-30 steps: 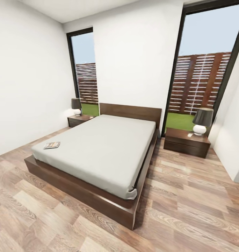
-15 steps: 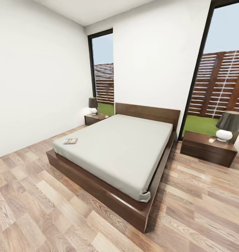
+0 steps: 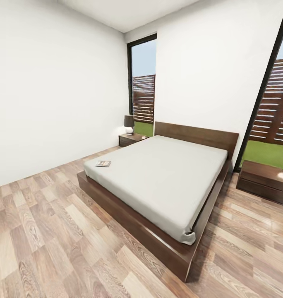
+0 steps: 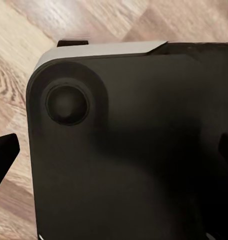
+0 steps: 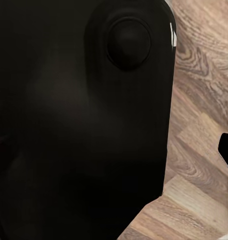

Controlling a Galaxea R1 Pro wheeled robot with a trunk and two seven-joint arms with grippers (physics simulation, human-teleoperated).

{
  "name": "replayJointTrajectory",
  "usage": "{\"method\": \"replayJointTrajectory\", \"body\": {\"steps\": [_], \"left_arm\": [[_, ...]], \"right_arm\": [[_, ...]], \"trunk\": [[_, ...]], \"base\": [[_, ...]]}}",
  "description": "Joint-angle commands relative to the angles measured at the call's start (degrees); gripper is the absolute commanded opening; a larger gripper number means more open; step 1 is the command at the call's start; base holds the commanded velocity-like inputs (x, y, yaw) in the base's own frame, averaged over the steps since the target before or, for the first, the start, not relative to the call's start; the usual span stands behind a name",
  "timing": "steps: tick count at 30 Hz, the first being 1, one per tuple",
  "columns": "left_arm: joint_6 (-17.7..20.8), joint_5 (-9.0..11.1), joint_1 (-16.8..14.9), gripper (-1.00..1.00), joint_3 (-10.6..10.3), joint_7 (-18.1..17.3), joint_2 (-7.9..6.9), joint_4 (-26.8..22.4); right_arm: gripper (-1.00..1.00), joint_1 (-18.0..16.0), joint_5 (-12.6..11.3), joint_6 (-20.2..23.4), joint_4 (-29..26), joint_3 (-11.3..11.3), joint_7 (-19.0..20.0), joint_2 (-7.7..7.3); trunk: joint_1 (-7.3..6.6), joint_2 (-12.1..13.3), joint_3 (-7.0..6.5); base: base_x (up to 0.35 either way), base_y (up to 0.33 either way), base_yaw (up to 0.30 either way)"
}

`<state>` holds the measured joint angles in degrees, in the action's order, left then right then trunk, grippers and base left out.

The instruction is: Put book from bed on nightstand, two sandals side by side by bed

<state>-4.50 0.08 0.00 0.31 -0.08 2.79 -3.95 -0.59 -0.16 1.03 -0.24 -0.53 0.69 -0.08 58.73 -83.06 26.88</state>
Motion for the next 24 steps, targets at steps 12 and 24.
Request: {"method": "replayJointTrajectory", "body": {"steps": [12,24], "left_arm": [[-0.2,-0.1,0.0,1.0,0.1,0.0,-0.32,-0.3],[-0.2,0.0,0.0,1.0,0.2,0.0,-0.51,-0.3]], "right_arm": [[1.0,0.0,0.0,0.0,0.0,0.0,0.0,-0.01],[1.0,0.0,0.0,-0.2,0.0,0.0,0.0,-0.01]], "trunk": [[0.0,0.0,0.05],[0.0,0.0,0.05]], "base": [[0.0,0.0,0.298],[0.0,0.0,0.297]]}}
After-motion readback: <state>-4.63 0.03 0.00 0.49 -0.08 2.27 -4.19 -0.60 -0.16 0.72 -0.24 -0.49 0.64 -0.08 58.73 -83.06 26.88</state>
